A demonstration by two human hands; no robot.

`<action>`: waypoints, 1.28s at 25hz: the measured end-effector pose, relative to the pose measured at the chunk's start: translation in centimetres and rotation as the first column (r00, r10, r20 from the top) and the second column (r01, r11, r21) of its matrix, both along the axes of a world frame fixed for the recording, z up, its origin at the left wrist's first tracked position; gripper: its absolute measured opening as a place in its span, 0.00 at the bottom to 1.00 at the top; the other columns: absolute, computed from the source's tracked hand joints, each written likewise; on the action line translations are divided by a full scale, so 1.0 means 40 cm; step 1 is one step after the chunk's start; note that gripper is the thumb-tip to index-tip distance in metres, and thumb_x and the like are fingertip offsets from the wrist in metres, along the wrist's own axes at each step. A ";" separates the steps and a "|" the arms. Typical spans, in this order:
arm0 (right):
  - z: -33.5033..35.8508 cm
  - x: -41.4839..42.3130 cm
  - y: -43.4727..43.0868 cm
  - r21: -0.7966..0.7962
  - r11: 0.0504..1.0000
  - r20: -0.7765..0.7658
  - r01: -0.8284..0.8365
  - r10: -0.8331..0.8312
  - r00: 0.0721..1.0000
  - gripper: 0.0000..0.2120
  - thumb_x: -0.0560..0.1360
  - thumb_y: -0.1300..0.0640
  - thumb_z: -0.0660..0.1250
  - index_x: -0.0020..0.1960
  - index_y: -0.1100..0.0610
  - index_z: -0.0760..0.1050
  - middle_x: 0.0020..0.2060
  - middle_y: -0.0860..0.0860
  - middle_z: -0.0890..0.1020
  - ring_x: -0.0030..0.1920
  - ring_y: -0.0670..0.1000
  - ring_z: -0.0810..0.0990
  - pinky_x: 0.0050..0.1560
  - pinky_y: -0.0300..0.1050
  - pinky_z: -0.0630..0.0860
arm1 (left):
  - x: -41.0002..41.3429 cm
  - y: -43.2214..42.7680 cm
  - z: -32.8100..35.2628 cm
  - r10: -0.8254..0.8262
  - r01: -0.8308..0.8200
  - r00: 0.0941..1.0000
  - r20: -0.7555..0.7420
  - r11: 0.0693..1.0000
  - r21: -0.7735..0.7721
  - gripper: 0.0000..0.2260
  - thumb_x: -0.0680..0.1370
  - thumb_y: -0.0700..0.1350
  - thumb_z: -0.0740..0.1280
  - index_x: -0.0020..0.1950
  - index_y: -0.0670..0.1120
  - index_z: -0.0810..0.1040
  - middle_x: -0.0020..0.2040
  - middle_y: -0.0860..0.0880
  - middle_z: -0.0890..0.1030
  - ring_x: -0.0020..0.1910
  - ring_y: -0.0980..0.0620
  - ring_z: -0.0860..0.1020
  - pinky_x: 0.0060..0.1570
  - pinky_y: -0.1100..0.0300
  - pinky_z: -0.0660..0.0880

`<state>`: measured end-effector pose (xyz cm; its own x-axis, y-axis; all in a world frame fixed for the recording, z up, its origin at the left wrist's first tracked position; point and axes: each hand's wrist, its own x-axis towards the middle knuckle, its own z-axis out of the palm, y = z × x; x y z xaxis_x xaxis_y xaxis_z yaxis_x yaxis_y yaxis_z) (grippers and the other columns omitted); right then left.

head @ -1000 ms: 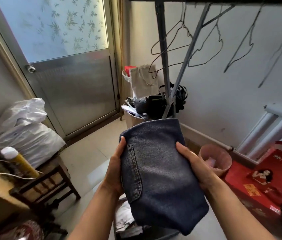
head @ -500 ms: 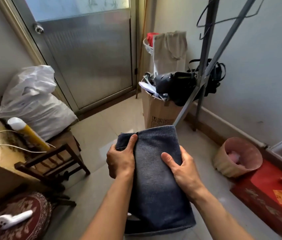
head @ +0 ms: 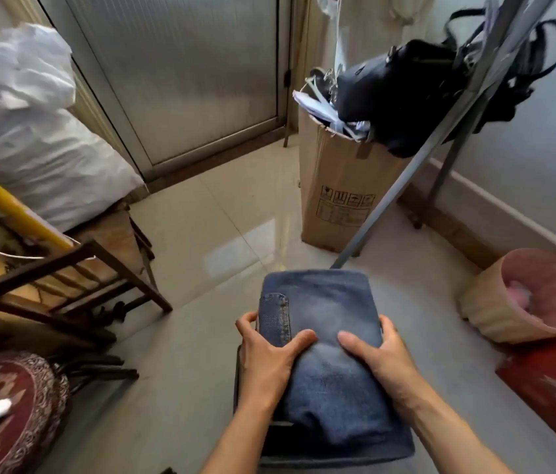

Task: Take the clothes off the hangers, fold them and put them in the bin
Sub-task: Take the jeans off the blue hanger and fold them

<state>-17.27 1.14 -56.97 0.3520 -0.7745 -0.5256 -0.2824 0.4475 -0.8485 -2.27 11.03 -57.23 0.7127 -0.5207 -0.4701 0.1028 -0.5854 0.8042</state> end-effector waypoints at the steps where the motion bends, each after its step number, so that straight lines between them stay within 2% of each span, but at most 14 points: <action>1: -0.052 -0.014 0.006 0.006 1.000 -0.056 -0.013 0.014 0.998 0.34 0.58 0.53 0.79 0.62 0.56 0.70 0.51 0.54 0.83 0.48 0.51 0.84 0.43 0.42 0.79 | -0.010 -0.002 -0.050 -0.008 0.008 1.000 -0.003 0.999 0.041 0.38 0.60 0.58 0.80 0.59 0.54 0.60 0.53 0.50 0.77 0.49 0.50 0.78 0.50 0.60 0.71; 4: -0.226 -0.054 0.025 0.093 0.995 -0.135 -0.016 0.029 0.990 0.36 0.58 0.55 0.75 0.64 0.57 0.68 0.52 0.54 0.82 0.50 0.50 0.82 0.45 0.42 0.77 | -0.045 0.018 -0.235 -0.046 0.055 0.995 -0.091 0.993 0.105 0.34 0.65 0.53 0.79 0.58 0.50 0.60 0.54 0.49 0.77 0.48 0.51 0.77 0.47 0.62 0.69; 8: -0.443 -0.089 0.041 0.256 0.966 -0.254 0.038 0.029 0.967 0.23 0.69 0.69 0.69 0.62 0.62 0.69 0.49 0.58 0.81 0.46 0.54 0.81 0.41 0.45 0.75 | -0.077 0.073 -0.462 -0.149 0.184 0.970 -0.194 0.966 0.181 0.23 0.71 0.45 0.74 0.57 0.50 0.63 0.56 0.49 0.75 0.50 0.52 0.75 0.40 0.72 0.66; 10: -0.529 -0.102 0.052 0.335 0.939 -0.312 0.074 0.037 0.949 0.21 0.65 0.66 0.67 0.58 0.63 0.71 0.47 0.60 0.81 0.44 0.55 0.80 0.39 0.45 0.74 | -0.093 0.100 -0.563 -0.193 0.250 0.949 -0.252 0.943 0.220 0.19 0.71 0.43 0.73 0.52 0.52 0.65 0.57 0.48 0.76 0.50 0.52 0.75 0.41 0.69 0.67; 12: -0.604 -0.112 0.062 0.390 0.916 -0.355 0.094 0.056 0.933 0.25 0.57 0.62 0.65 0.54 0.62 0.72 0.45 0.61 0.81 0.42 0.56 0.80 0.38 0.46 0.75 | -0.114 0.122 -0.644 -0.198 0.283 0.930 -0.311 0.923 0.259 0.17 0.70 0.40 0.72 0.48 0.54 0.66 0.56 0.45 0.76 0.46 0.53 0.74 0.37 0.70 0.67; 14: -0.674 -0.120 0.062 0.410 0.905 -0.389 0.117 0.058 0.920 0.23 0.58 0.64 0.66 0.54 0.62 0.72 0.45 0.62 0.81 0.43 0.58 0.80 0.40 0.48 0.76 | -0.131 0.124 -0.708 -0.165 0.275 0.920 -0.355 0.919 0.284 0.18 0.69 0.39 0.71 0.47 0.56 0.66 0.55 0.43 0.76 0.43 0.51 0.75 0.36 0.67 0.69; 18: -0.798 -0.131 0.012 0.315 0.939 -0.430 0.140 0.010 0.903 0.16 0.67 0.72 0.64 0.54 0.62 0.73 0.45 0.62 0.82 0.45 0.60 0.81 0.44 0.53 0.77 | -0.140 0.066 -0.802 -0.191 0.271 0.928 -0.321 0.935 0.227 0.20 0.68 0.37 0.69 0.48 0.59 0.67 0.56 0.45 0.75 0.51 0.48 0.75 0.53 0.55 0.75; 22: -0.887 -0.121 -0.055 0.226 0.968 -0.412 0.112 -0.009 0.911 0.16 0.69 0.72 0.63 0.56 0.61 0.74 0.45 0.57 0.82 0.44 0.55 0.80 0.44 0.47 0.76 | -0.130 -0.004 -0.878 -0.264 0.308 0.936 -0.231 0.935 0.178 0.20 0.72 0.36 0.70 0.55 0.56 0.69 0.58 0.49 0.69 0.54 0.53 0.72 0.62 0.58 0.70; 25: -0.933 -0.094 -0.061 0.195 0.980 -0.435 -0.045 0.128 0.891 0.17 0.72 0.71 0.62 0.56 0.53 0.69 0.45 0.50 0.78 0.44 0.46 0.77 0.39 0.37 0.73 | -0.129 -0.009 -0.947 -0.297 0.345 0.934 -0.198 0.892 0.291 0.22 0.73 0.41 0.71 0.62 0.56 0.70 0.58 0.49 0.64 0.60 0.48 0.70 0.68 0.58 0.65; 28: -0.955 -0.086 -0.055 0.175 0.980 -0.494 -0.091 0.168 0.853 0.16 0.74 0.71 0.61 0.48 0.50 0.68 0.41 0.47 0.76 0.40 0.42 0.74 0.35 0.32 0.72 | -0.135 -0.004 -0.969 -0.318 0.361 0.931 -0.178 0.869 0.339 0.23 0.73 0.43 0.72 0.63 0.58 0.70 0.58 0.49 0.62 0.63 0.47 0.67 0.69 0.57 0.64; 29: -0.954 -0.088 -0.054 0.162 0.983 -0.518 -0.086 0.159 0.841 0.14 0.74 0.70 0.62 0.49 0.51 0.69 0.41 0.48 0.76 0.40 0.44 0.75 0.38 0.34 0.74 | -0.136 -0.005 -0.966 -0.317 0.361 0.932 -0.179 0.865 0.348 0.23 0.73 0.43 0.72 0.64 0.58 0.70 0.58 0.50 0.62 0.64 0.48 0.66 0.68 0.57 0.64; 30: -0.946 -0.092 -0.051 0.164 0.983 -0.544 -0.078 0.156 0.824 0.14 0.75 0.68 0.63 0.56 0.53 0.69 0.46 0.50 0.77 0.45 0.47 0.77 0.45 0.39 0.76 | -0.135 -0.005 -0.956 -0.320 0.362 0.931 -0.174 0.859 0.361 0.22 0.73 0.44 0.72 0.64 0.58 0.70 0.58 0.50 0.62 0.64 0.47 0.66 0.68 0.58 0.63; 31: -0.933 -0.094 -0.050 0.166 0.983 -0.575 -0.083 0.165 0.801 0.22 0.75 0.65 0.65 0.67 0.55 0.66 0.54 0.52 0.78 0.53 0.52 0.78 0.54 0.45 0.76 | -0.131 -0.008 -0.939 -0.327 0.366 0.930 -0.165 0.850 0.379 0.22 0.74 0.45 0.71 0.65 0.58 0.70 0.58 0.50 0.62 0.65 0.47 0.65 0.68 0.58 0.63; 32: -0.921 -0.101 -0.044 0.159 0.984 -0.608 -0.084 0.164 0.776 0.31 0.75 0.62 0.66 0.74 0.55 0.58 0.64 0.55 0.75 0.63 0.55 0.74 0.64 0.51 0.72 | -0.128 -0.012 -0.915 -0.327 0.365 0.931 -0.163 0.842 0.396 0.22 0.74 0.45 0.71 0.66 0.57 0.71 0.58 0.49 0.61 0.65 0.46 0.65 0.68 0.58 0.63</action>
